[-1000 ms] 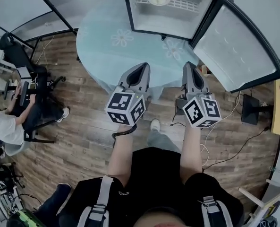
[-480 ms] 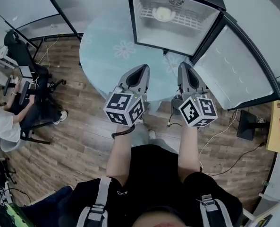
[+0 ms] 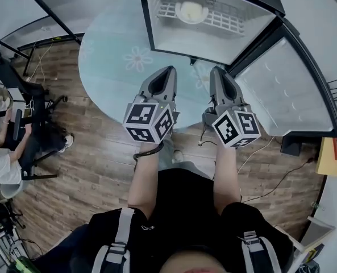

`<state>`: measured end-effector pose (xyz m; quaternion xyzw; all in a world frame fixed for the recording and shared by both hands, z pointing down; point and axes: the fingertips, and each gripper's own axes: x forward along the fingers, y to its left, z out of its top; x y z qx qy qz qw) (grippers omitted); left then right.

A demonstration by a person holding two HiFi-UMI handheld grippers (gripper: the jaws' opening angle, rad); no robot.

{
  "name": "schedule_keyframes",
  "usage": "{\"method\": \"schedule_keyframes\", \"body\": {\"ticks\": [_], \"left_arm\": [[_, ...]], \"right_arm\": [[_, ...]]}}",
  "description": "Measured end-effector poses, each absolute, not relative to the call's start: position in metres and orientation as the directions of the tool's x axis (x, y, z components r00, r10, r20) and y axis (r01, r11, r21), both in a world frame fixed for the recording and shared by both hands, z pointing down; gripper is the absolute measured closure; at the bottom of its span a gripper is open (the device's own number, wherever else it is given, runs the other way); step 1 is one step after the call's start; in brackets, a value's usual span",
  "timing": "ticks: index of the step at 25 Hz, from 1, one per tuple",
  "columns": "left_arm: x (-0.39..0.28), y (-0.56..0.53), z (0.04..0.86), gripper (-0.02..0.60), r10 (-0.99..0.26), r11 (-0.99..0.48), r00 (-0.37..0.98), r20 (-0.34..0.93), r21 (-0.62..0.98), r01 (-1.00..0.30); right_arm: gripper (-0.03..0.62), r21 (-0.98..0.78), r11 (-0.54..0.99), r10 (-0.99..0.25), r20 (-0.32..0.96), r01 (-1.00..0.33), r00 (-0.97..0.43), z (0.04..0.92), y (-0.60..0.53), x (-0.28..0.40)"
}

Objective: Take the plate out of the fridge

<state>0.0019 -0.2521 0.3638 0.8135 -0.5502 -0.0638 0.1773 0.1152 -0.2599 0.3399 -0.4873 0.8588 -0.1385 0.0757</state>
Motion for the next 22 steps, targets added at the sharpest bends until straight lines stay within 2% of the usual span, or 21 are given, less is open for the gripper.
{"method": "schedule_keyframes", "body": {"ticks": [5, 8, 16, 17, 18, 22], "left_arm": [[-0.016, -0.309, 0.369, 0.581, -0.925, -0.306, 0.367, 0.101, 0.374, -0.876], [-0.016, -0.34, 0.368, 0.54, -0.914, -0.333, 0.393, 0.099, 0.372, -0.867], [-0.012, -0.397, 0.373, 0.537, -0.889, -0.379, 0.445, 0.109, 0.37, -0.848], [-0.012, -0.403, 0.374, 0.5, -0.886, -0.383, 0.45, 0.112, 0.373, -0.845], [-0.011, -0.409, 0.376, 0.456, -0.881, -0.386, 0.458, 0.117, 0.381, -0.84], [-0.008, -0.426, 0.388, 0.449, -0.867, -0.388, 0.48, 0.136, 0.42, -0.82]], "right_arm": [[0.589, -0.311, 0.481, -0.861, 0.01, -0.82, -0.509, 0.342, -0.306, 0.101], [0.589, -0.313, 0.478, -0.864, -0.001, -0.821, -0.503, 0.339, -0.331, 0.094], [0.588, -0.297, 0.464, -0.872, 0.015, -0.834, -0.49, 0.346, -0.376, 0.076], [0.581, -0.301, 0.466, -0.869, 0.02, -0.832, -0.494, 0.348, -0.381, 0.073], [0.54, -0.306, 0.47, -0.865, 0.025, -0.828, -0.501, 0.351, -0.384, 0.069], [0.533, -0.327, 0.45, -0.868, 0.058, -0.831, -0.493, 0.363, -0.399, 0.063]]}}
